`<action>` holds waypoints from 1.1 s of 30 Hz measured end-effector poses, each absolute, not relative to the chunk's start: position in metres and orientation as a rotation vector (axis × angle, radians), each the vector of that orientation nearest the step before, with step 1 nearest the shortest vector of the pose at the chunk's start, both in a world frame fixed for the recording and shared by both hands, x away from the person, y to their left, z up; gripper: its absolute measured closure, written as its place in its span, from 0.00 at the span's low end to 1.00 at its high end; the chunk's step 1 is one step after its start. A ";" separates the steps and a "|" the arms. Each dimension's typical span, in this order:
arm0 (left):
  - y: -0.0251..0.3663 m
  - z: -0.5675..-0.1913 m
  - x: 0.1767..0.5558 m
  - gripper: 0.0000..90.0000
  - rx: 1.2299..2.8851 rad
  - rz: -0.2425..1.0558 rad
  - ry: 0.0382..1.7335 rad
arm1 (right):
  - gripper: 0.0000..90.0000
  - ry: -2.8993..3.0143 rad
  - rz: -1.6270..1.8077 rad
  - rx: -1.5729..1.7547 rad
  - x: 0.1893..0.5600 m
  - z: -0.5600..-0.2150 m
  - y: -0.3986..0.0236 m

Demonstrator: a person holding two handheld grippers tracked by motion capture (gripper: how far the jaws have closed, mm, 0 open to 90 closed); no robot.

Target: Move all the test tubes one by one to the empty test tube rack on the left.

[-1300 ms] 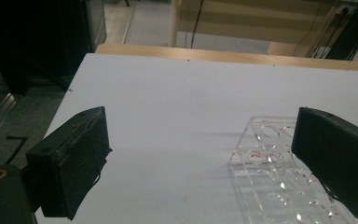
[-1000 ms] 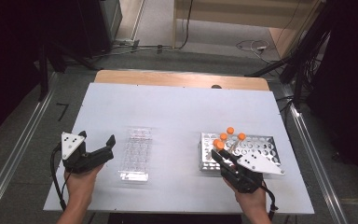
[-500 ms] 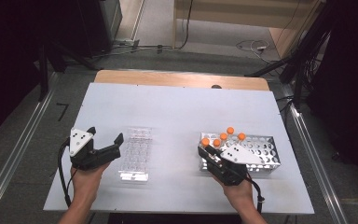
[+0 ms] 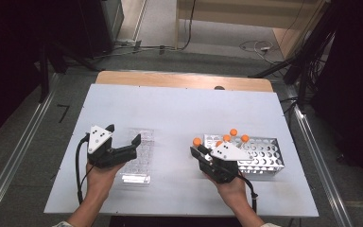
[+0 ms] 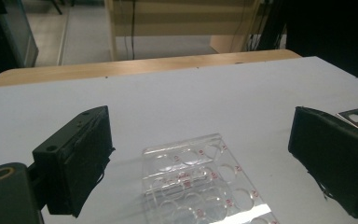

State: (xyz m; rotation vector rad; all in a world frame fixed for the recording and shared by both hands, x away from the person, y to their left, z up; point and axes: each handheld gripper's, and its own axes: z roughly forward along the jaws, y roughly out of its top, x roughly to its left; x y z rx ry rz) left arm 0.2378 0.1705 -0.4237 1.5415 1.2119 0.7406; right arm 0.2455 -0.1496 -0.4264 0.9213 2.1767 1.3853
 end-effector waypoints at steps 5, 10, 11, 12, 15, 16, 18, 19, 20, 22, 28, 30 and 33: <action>0.160 -0.421 0.241 0.10 1.557 0.732 1.166 | 0.81 2.193 1.382 0.911 0.250 -0.428 -0.140; 0.147 -0.419 0.242 0.13 1.585 0.692 1.106 | 0.81 2.209 1.381 0.903 0.253 -0.430 -0.131; 0.145 -0.418 0.242 0.13 1.592 0.685 1.101 | 0.81 2.213 1.382 0.897 0.254 -0.430 -0.129; 0.142 -0.418 0.242 0.13 1.594 0.679 1.093 | 0.81 2.217 1.379 0.901 0.254 -0.430 -0.128; 0.136 -0.417 0.242 0.14 1.605 0.658 1.064 | 0.81 2.225 1.377 0.890 0.256 -0.432 -0.123; 0.135 -0.417 0.243 0.15 1.614 0.643 1.055 | 0.81 2.228 1.378 0.889 0.256 -0.432 -0.122; 0.130 -0.417 0.244 0.15 1.620 0.627 1.040 | 0.81 2.234 1.377 0.882 0.257 -0.432 -0.120; 0.128 -0.417 0.244 0.15 1.625 0.619 1.034 | 0.81 2.236 1.377 0.885 0.258 -0.432 -0.119; 0.126 -0.417 0.244 0.15 1.631 0.615 1.028 | 0.81 2.238 1.377 0.882 0.258 -0.433 -0.118; 0.122 -0.418 0.245 0.16 1.639 0.599 1.012 | 0.81 2.244 1.375 0.880 0.259 -0.433 -0.117; 0.113 -0.417 0.245 0.20 1.656 0.572 0.967 | 0.81 2.260 1.369 0.878 0.262 -0.435 -0.111; 0.111 -0.416 0.244 0.21 1.659 0.561 0.954 | 0.81 2.267 1.367 0.869 0.262 -0.435 -0.109; 0.107 -0.416 0.244 0.25 1.665 0.527 0.923 | 0.81 2.273 1.368 0.871 0.262 -0.436 -0.106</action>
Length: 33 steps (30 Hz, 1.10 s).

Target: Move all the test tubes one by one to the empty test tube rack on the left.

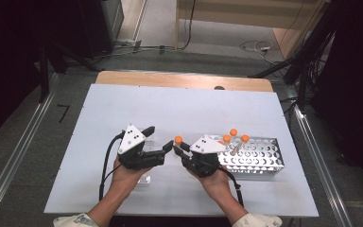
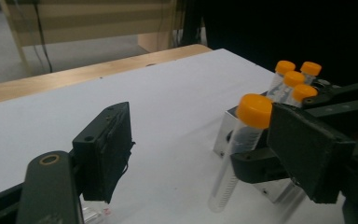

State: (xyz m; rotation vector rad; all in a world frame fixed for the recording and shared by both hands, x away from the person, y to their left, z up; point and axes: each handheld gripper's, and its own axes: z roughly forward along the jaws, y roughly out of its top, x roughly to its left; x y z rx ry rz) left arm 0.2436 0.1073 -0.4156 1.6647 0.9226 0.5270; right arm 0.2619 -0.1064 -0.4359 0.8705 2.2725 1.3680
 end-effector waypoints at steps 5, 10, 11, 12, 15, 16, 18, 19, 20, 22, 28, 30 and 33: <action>0.101 -0.415 0.243 0.34 1.674 0.485 0.875 | 0.81 2.282 1.370 0.858 0.262 -0.437 -0.103; 0.098 -0.415 0.244 0.46 1.687 0.439 0.841 | 0.81 2.291 1.371 0.850 0.261 -0.437 -0.101; 0.097 -0.415 0.244 0.48 1.697 0.440 0.842 | 0.81 2.293 1.372 0.848 0.260 -0.437 -0.100; 0.097 -0.416 0.244 0.50 1.697 0.440 0.840 | 0.81 2.293 1.374 0.845 0.260 -0.437 -0.100; 0.096 -0.416 0.245 0.55 1.700 0.440 0.833 | 0.81 2.297 1.380 0.834 0.260 -0.436 -0.100; 0.096 -0.416 0.245 0.58 1.699 0.434 0.828 | 0.81 2.297 1.380 0.833 0.260 -0.436 -0.100; 0.095 -0.416 0.246 0.63 1.705 0.416 0.816 | 0.81 2.298 1.378 0.834 0.259 -0.436 -0.100; 0.095 -0.416 0.246 0.64 1.711 0.413 0.816 | 0.81 2.299 1.379 0.835 0.259 -0.436 -0.099; 0.094 -0.417 0.246 0.65 1.711 0.413 0.815 | 0.81 2.299 1.379 0.832 0.259 -0.436 -0.099; 0.094 -0.417 0.246 0.68 1.712 0.406 0.811 | 0.81 2.302 1.378 0.832 0.259 -0.436 -0.099; 0.095 -0.418 0.249 0.75 1.708 0.386 0.809 | 0.81 2.303 1.376 0.837 0.259 -0.436 -0.099; 0.096 -0.418 0.250 0.76 1.710 0.382 0.806 | 0.81 2.303 1.376 0.840 0.259 -0.436 -0.099; 0.096 -0.418 0.250 0.76 1.709 0.387 0.806 | 0.80 2.301 1.378 0.836 0.260 -0.437 -0.099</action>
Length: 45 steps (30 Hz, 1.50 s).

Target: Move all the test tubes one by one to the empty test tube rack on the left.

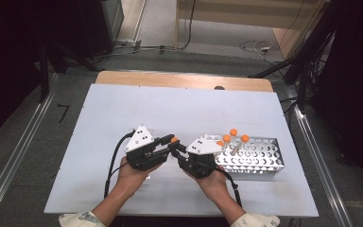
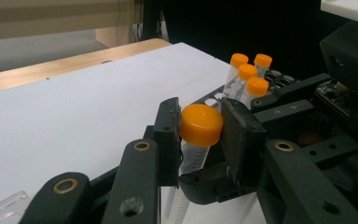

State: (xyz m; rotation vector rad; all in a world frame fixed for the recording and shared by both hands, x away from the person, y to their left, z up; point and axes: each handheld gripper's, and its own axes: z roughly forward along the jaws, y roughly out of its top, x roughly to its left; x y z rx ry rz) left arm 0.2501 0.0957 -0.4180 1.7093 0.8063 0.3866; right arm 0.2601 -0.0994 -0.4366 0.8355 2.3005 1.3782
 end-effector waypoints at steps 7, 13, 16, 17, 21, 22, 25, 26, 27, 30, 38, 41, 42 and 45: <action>0.097 -0.416 0.251 0.77 1.701 0.391 0.813 | 0.63 2.314 1.400 0.847 0.262 -0.436 -0.101; 0.103 -0.413 0.252 0.77 1.683 0.408 0.828 | 0.49 2.307 1.411 0.865 0.263 -0.435 -0.103; 0.108 -0.411 0.253 0.77 1.674 0.421 0.837 | 0.43 2.299 1.406 0.874 0.263 -0.435 -0.105; 0.109 -0.410 0.253 0.77 1.674 0.426 0.839 | 0.42 2.296 1.403 0.877 0.263 -0.435 -0.106; 0.116 -0.406 0.254 0.77 1.658 0.439 0.847 | 0.38 2.290 1.395 0.879 0.264 -0.435 -0.110; 0.117 -0.405 0.254 0.77 1.653 0.442 0.849 | 0.37 2.288 1.396 0.883 0.263 -0.435 -0.111; 0.122 -0.401 0.255 0.77 1.636 0.456 0.855 | 0.36 2.285 1.390 0.885 0.263 -0.435 -0.113; 0.124 -0.400 0.255 0.78 1.629 0.458 0.858 | 0.35 2.285 1.388 0.889 0.263 -0.436 -0.114; 0.126 -0.399 0.255 0.78 1.624 0.461 0.861 | 0.35 2.285 1.388 0.889 0.263 -0.436 -0.115; 0.134 -0.394 0.257 0.78 1.604 0.481 0.877 | 0.35 2.282 1.385 0.894 0.261 -0.436 -0.118; 0.155 -0.388 0.265 0.78 1.551 0.532 0.926 | 0.35 2.276 1.382 0.900 0.260 -0.436 -0.122; 0.160 -0.391 0.270 0.78 1.553 0.549 0.947 | 0.35 2.279 1.381 0.897 0.259 -0.436 -0.122; 0.160 -0.392 0.271 0.78 1.546 0.552 0.956 | 0.35 2.279 1.381 0.894 0.259 -0.436 -0.122; 0.163 -0.394 0.276 0.78 1.548 0.570 0.967 | 0.35 2.278 1.381 0.897 0.259 -0.436 -0.123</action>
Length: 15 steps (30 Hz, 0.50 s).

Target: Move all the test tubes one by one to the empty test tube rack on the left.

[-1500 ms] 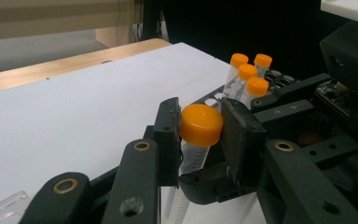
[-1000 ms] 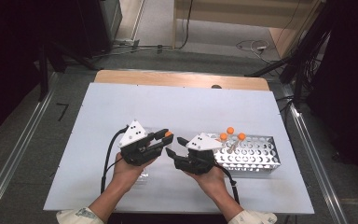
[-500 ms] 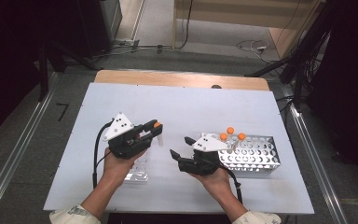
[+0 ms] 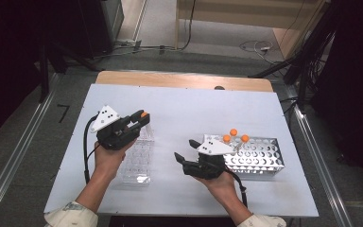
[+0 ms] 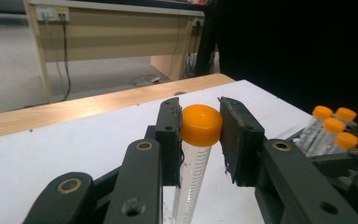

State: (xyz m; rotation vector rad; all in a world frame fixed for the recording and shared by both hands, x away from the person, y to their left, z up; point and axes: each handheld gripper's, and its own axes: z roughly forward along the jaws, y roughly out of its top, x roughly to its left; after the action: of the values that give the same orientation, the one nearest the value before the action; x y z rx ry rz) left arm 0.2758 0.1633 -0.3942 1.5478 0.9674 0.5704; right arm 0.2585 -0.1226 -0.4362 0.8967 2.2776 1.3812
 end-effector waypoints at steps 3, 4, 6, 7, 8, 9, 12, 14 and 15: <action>0.165 -0.397 0.280 0.78 1.546 0.581 0.979 | 0.35 2.273 1.381 0.900 0.258 -0.436 -0.124; 0.165 -0.397 0.281 0.78 1.548 0.581 0.983 | 0.35 2.273 1.381 0.898 0.258 -0.436 -0.124; 0.166 -0.398 0.283 0.78 1.546 0.587 0.990 | 0.35 2.272 1.379 0.897 0.258 -0.436 -0.125; 0.166 -0.398 0.284 0.78 1.549 0.591 0.993 | 0.35 2.272 1.377 0.902 0.258 -0.436 -0.125; 0.166 -0.399 0.284 0.78 1.548 0.590 0.994 | 0.35 2.271 1.378 0.903 0.258 -0.436 -0.125; 0.166 -0.399 0.285 0.78 1.550 0.591 0.996 | 0.35 2.271 1.377 0.901 0.258 -0.436 -0.126; 0.166 -0.401 0.286 0.78 1.557 0.594 1.004 | 0.35 2.268 1.377 0.901 0.258 -0.436 -0.126; 0.166 -0.404 0.287 0.78 1.563 0.594 1.008 | 0.35 2.267 1.377 0.899 0.258 -0.436 -0.126; 0.167 -0.405 0.287 0.78 1.560 0.593 1.009 | 0.35 2.266 1.378 0.902 0.258 -0.436 -0.126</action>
State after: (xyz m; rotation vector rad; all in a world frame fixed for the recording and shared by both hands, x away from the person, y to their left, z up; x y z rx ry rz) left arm 0.2873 0.1668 -0.4054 1.5600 1.0088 0.5931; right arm 0.2577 -0.1260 -0.4356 0.9022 2.2662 1.3775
